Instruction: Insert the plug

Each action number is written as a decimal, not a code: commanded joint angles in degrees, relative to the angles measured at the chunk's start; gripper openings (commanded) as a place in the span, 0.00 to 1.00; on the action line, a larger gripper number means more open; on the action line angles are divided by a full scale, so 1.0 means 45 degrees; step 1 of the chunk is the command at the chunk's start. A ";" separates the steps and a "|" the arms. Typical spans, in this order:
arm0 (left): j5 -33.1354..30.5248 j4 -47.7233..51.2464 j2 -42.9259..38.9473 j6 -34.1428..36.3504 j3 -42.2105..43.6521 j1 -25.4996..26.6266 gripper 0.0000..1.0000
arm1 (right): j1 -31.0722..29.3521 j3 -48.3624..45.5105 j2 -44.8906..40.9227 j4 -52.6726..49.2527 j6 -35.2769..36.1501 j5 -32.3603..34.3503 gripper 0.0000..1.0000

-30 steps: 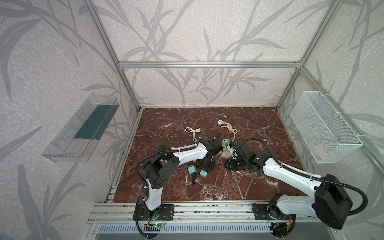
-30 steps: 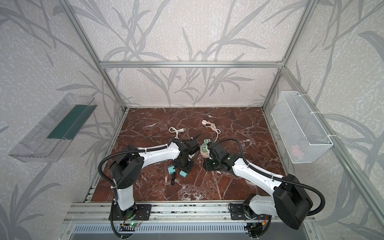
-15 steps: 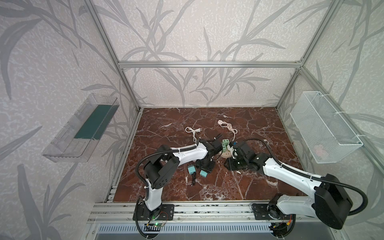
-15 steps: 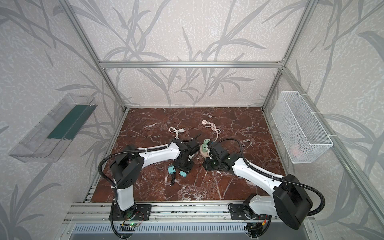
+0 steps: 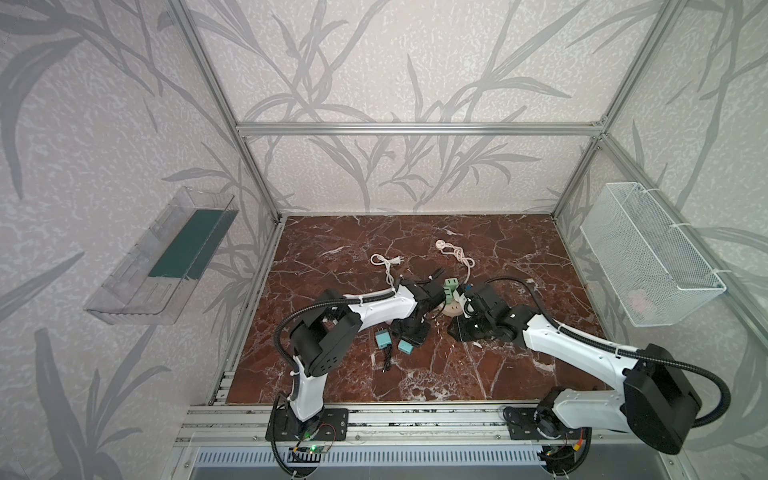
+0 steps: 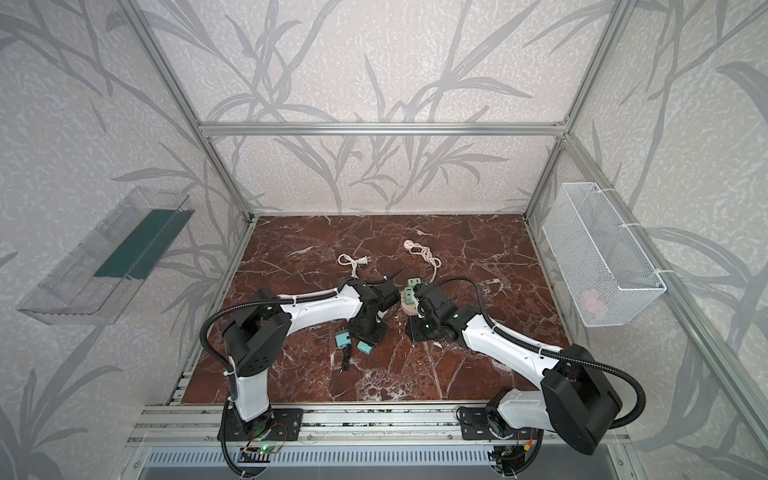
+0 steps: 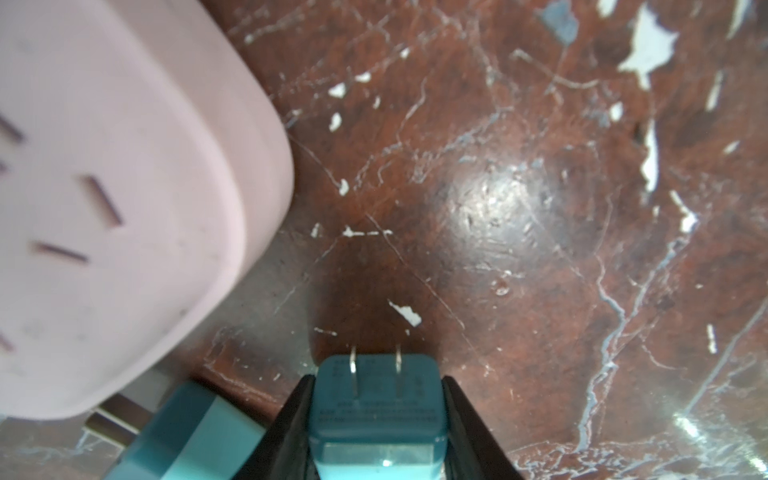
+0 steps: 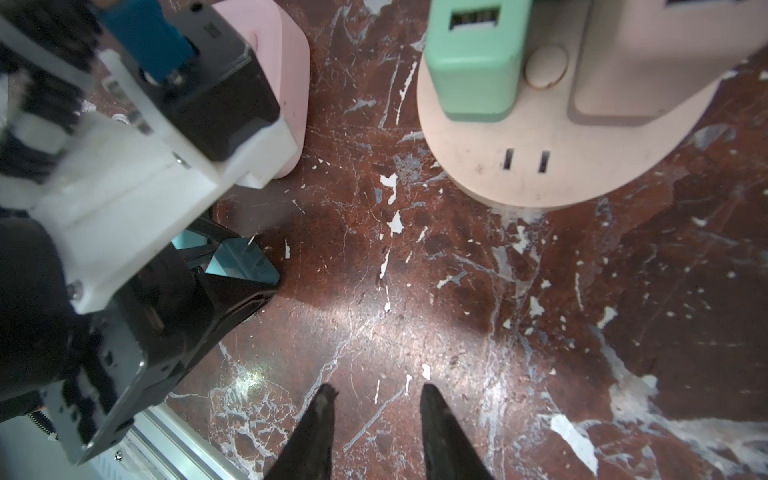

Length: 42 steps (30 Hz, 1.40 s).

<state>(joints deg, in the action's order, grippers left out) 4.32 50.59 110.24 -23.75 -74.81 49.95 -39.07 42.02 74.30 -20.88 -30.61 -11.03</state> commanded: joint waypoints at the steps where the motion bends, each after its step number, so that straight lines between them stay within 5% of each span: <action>1: -0.0391 0.0549 0.0136 0.0153 -0.0440 0.0093 0.19 | 0.0138 0.0267 0.0051 0.0036 0.0171 -0.0090 0.36; 2: -0.0558 0.0630 0.0148 0.0129 -0.0523 0.0079 0.00 | 0.0165 0.0262 0.0035 0.0032 0.0191 -0.0099 0.36; 9: -0.1255 0.0811 -0.0669 0.0247 -0.1069 0.0055 0.00 | 0.0646 0.0592 -0.0354 -0.0370 0.0553 -0.0108 0.36; 15: -0.3905 -0.0253 -0.2914 -0.1027 -0.1186 -0.0167 0.00 | 0.1185 0.1349 -0.0978 -0.0312 0.0858 -0.0492 0.36; 22: -0.5120 -0.6721 -0.7349 -0.3491 0.2317 -0.0964 0.00 | 0.1324 0.2355 -0.1257 0.0761 0.0425 -0.1355 0.40; 26: -0.4731 -1.0888 -0.9431 -0.5163 0.4664 -0.1503 0.00 | 0.1437 0.2311 -0.1336 0.2625 -0.0780 -0.2344 0.49; 35: -0.4369 -1.4954 -1.1210 -0.8083 0.6541 -0.2365 0.00 | 0.1764 0.0670 -0.0734 0.9951 -0.6027 -0.3838 0.55; 42: -0.4225 -1.7927 -1.1593 -1.0331 0.7753 -0.2750 0.00 | 0.1788 -0.0032 0.0364 1.4596 -0.8510 -0.3656 0.66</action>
<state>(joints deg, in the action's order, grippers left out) -14.79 -19.79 58.81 -63.42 -40.77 37.91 -31.29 42.78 74.41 29.52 -61.54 -26.70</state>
